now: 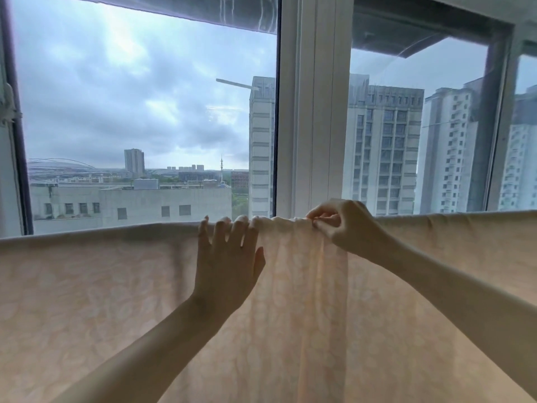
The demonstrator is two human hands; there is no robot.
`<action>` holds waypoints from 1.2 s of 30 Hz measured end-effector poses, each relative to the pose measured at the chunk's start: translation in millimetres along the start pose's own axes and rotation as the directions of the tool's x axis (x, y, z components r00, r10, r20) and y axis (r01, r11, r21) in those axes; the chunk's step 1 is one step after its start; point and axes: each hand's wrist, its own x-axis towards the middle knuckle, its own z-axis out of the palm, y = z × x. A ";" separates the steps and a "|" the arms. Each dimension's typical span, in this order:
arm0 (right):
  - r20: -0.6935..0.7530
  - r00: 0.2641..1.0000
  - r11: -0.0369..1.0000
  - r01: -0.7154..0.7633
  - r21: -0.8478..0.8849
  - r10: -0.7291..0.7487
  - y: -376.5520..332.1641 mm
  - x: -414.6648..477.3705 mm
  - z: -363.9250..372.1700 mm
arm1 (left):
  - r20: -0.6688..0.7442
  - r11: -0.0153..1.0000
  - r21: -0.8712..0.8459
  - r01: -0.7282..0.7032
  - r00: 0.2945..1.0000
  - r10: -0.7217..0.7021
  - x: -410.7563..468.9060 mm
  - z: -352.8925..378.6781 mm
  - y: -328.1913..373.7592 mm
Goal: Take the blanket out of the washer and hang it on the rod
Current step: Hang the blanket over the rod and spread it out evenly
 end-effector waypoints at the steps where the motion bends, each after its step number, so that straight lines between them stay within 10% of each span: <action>1: -0.005 1.000 1.000 0.007 0.005 -0.007 1.7 -0.5 -0.2 | -0.012 1.000 -0.001 -0.001 1.000 0.001 1.4 2.1 1.7; 36: -0.165 0.985 0.993 -0.064 -0.103 0.046 69.4 -6.8 -32.6 | -0.136 0.992 -0.112 -0.056 0.990 0.040 48.6 29.4 108.9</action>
